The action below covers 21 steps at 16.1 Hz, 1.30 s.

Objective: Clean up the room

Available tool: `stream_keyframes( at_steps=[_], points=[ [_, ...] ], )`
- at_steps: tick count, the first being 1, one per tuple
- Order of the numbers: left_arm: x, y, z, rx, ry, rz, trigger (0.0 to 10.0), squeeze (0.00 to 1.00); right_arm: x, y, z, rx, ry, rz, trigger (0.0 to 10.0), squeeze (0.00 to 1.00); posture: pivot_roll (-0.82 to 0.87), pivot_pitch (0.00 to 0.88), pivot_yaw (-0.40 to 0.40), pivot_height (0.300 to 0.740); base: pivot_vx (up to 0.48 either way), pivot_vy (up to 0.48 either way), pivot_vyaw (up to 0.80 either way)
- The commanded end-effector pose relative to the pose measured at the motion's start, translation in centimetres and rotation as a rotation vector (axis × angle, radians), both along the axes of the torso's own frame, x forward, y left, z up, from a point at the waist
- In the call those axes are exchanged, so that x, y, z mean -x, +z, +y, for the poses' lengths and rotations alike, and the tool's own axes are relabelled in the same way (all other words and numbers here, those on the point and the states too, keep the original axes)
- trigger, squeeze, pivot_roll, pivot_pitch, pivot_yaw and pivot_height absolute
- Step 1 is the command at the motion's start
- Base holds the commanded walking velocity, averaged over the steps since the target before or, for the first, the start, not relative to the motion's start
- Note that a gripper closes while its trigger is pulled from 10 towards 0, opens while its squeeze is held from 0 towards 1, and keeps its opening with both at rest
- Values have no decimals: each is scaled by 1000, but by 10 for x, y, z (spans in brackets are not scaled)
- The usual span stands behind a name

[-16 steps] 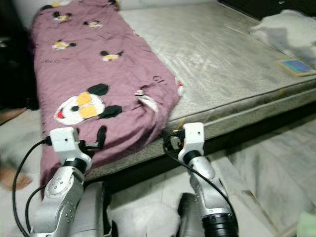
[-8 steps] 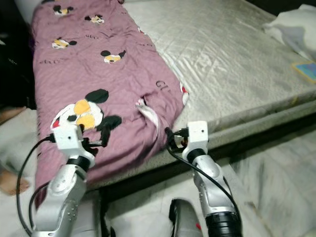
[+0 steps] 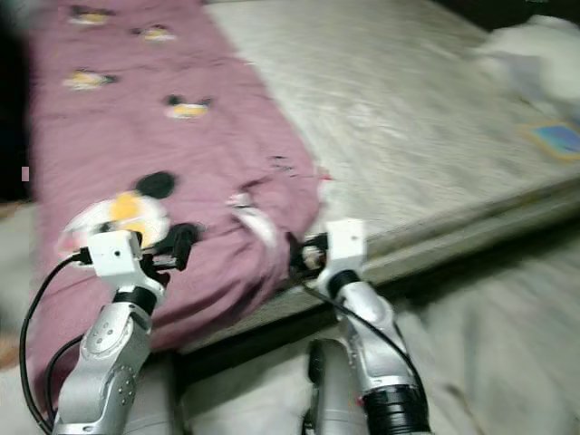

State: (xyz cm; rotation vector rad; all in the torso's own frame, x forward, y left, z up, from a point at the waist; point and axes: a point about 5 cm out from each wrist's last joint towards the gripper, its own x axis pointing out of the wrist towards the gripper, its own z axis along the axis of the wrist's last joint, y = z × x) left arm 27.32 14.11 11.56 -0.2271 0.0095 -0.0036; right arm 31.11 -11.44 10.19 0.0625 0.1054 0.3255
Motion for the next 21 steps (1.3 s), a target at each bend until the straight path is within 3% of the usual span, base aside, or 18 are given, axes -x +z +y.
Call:
stream_keyframes(
  at_steps=[1, 4, 18, 21],
  points=[
    [-1, 1, -2, -3, -5, 4, 10000, 0, 0, 1, -6, 6, -12, -7, 10000, 0, -11, 127, -29, 547, 0, 0, 769],
    [-1, 3, -3, -1, -16, -14, 10000, 0, 0, 1, -6, 4, -15, -6, 10000, 0, -12, 128, -28, 547, 0, 0, 765],
    [0, 4, -4, 2, -35, -22, 10000, 0, -1, -2, -7, 19, -20, 3, 10000, 0, -12, 133, -29, 547, 186, 0, 0],
    [0, 2, -4, 5, -36, -13, 10000, 0, -1, -2, -7, 27, -19, 1, 10000, 0, -13, 131, -28, 547, 302, 0, 733]
  ],
)
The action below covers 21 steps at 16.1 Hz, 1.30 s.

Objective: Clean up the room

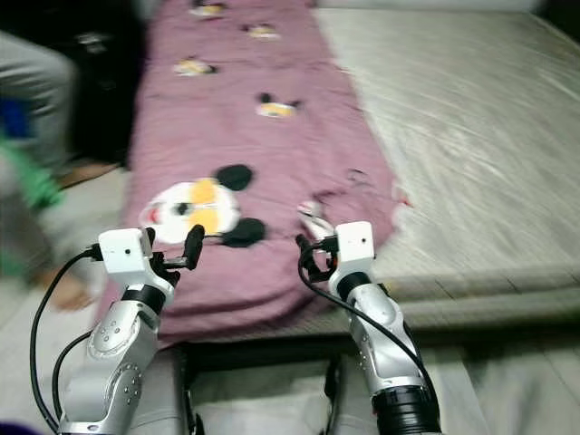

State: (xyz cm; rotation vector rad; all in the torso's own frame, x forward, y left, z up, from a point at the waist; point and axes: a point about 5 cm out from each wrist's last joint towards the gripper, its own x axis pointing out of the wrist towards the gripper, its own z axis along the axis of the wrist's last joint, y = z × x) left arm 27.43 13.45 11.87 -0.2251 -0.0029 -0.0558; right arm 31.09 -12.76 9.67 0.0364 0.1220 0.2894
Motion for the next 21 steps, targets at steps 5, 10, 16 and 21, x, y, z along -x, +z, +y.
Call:
stream_keyframes(
  at_steps=[5, 10, 16, 21],
  points=[
    [1, -4, 2, 9, 18, 25, 10000, 0, -1, 1, 5, -3, 9, 0, 10000, 0, -12, 130, -30, 547, 171, 0, 103],
    [2, -6, 1, 9, 19, 36, 10000, 0, -1, -2, 5, -7, 8, 12, 10000, 0, -9, 125, -32, 547, 0, 0, 0],
    [5, -4, 1, -13, 16, 33, 10000, 0, -4, -2, 2, 7, -15, 11, 10000, 0, 13, 132, -37, 516, 0, 0, 0],
    [17, 3, 4, -79, -21, 13, 10000, 0, -25, 12, -11, -2, -116, -40, 10000, 0, 49, 168, -22, 516, 0, 0, 0]
  ],
)
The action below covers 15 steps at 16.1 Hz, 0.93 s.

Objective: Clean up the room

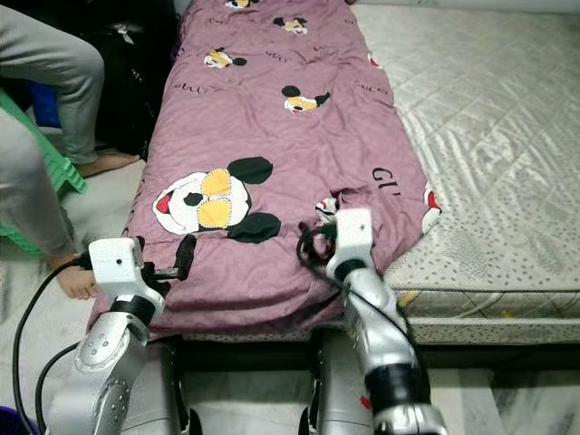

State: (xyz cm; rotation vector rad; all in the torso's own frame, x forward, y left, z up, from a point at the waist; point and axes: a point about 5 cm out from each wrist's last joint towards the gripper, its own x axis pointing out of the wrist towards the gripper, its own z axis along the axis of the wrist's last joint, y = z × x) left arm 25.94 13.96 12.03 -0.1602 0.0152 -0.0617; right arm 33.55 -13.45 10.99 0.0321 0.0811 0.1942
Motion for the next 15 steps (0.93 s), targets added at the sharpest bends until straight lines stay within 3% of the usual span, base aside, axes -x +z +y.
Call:
stream_keyframes(
  at_steps=[1, 5, 10, 15],
  points=[
    [2, 3, -1, -16, -18, -5, 10000, 0, -6, 4, -7, -18, -37, -19, 10000, 0, 52, 173, -18, 516, 0, 0, 0],
    [2, 7, -4, -17, -28, -7, 10000, 0, -16, 10, -17, 15, -82, -42, 10000, 0, 55, 182, -12, 516, 0, 0, 0],
    [1, 9, -4, -23, -35, 1, 10000, 0, -28, 5, -40, 138, -223, 21, 10000, 0, 58, 185, -5, 516, 0, 0, 0],
    [0, 9, -4, -24, -31, 4, 10000, 0, -28, -1, -60, 190, -291, 56, 10000, 0, 58, 188, -7, 516, 0, 0, 0]
  ],
)
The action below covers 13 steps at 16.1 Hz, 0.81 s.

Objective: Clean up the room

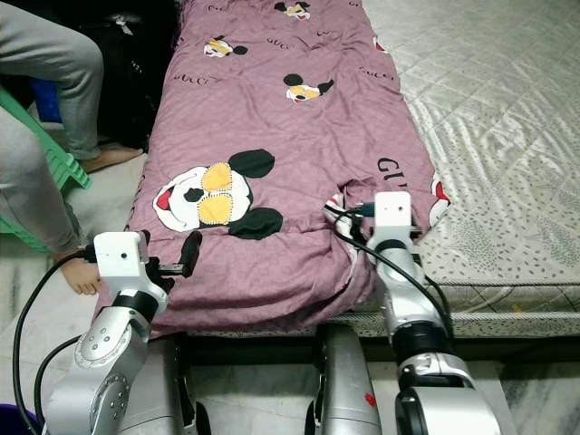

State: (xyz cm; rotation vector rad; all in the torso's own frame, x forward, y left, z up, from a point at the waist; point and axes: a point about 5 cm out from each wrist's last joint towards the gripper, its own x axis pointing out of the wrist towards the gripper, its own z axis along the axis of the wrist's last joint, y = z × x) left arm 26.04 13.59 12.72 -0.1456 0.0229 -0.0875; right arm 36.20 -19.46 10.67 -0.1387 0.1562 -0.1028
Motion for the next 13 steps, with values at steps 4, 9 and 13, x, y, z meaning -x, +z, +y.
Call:
stream_keyframes(
  at_steps=[4, 9, 13],
  points=[
    [0, 3, -1, -5, -4, -4, 10000, 0, 6, -10, 11, -21, 96, 29, 10000, 0, 47, 190, -8, 516, 0, 0, 0],
    [-2, 3, -3, -2, -10, -8, 10000, 0, 7, -17, 15, -8, 118, 72, 0, 0, 46, 188, -6, 516, 0, 0, 0],
    [-2, 2, -1, -5, -4, -6, 10000, 0, 4, -10, 2, 22, 9, 48, 0, 0, 46, 180, -7, 516, 0, 0, 0]
  ],
)
